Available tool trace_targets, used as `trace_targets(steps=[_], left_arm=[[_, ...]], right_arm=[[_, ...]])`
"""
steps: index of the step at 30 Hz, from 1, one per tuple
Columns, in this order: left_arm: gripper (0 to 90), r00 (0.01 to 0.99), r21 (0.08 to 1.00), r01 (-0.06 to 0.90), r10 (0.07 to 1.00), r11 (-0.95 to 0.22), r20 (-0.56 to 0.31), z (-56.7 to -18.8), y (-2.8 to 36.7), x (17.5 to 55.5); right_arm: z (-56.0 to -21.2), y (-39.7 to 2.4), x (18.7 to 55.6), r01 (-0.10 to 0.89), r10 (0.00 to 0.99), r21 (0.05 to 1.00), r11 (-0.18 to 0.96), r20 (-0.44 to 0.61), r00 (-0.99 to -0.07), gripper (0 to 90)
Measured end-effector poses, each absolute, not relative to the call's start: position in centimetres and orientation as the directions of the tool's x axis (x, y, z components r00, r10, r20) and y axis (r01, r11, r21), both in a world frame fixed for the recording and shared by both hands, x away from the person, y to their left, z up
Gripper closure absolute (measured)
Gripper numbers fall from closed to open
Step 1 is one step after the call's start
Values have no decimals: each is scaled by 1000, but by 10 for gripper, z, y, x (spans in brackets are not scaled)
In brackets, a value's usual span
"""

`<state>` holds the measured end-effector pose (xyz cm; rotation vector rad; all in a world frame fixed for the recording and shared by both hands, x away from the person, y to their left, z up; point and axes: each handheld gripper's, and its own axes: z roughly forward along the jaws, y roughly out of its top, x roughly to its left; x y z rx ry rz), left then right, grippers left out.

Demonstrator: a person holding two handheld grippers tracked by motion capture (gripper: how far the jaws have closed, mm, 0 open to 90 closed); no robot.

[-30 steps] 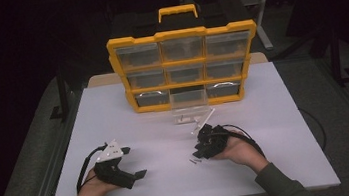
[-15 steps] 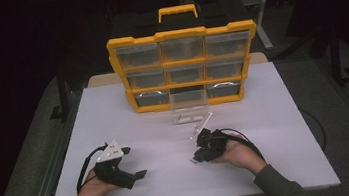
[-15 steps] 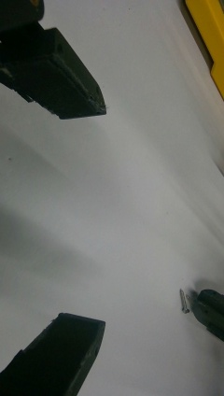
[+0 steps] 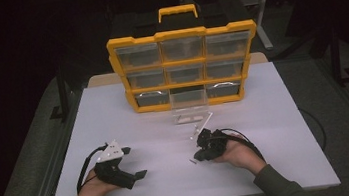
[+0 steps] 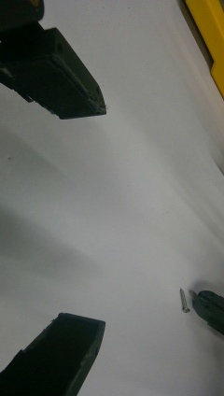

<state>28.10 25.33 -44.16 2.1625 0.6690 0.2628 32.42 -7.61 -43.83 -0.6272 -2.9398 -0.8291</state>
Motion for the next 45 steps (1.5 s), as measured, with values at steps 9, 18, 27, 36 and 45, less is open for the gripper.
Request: trace_targets(steps=[9, 18, 27, 36, 45], left_arm=[[2, 835, 777, 375, 549, -505, -45, -442, 253, 281], [2, 833, 778, 378, 552, -502, -48, -442, 253, 282], [2, 832, 780, 376, 553, -501, -46, -442, 253, 282], [2, 831, 787, 369, 554, -494, -42, -442, 254, 282], [2, 831, 787, 361, 555, -501, -29, -442, 253, 281]], right_arm=[[-432, -80, 327, 402, 389, 506, 763, 137, -911, 862], [-422, -80, 331, 409, 400, 515, 753, 135, -907, 862], [-408, -82, 340, 414, 415, 522, 746, 121, -902, 862], [-389, -82, 352, 421, 434, 531, 735, 108, -895, 861], [-375, -82, 363, 422, 445, 539, 729, 96, -890, 862]])
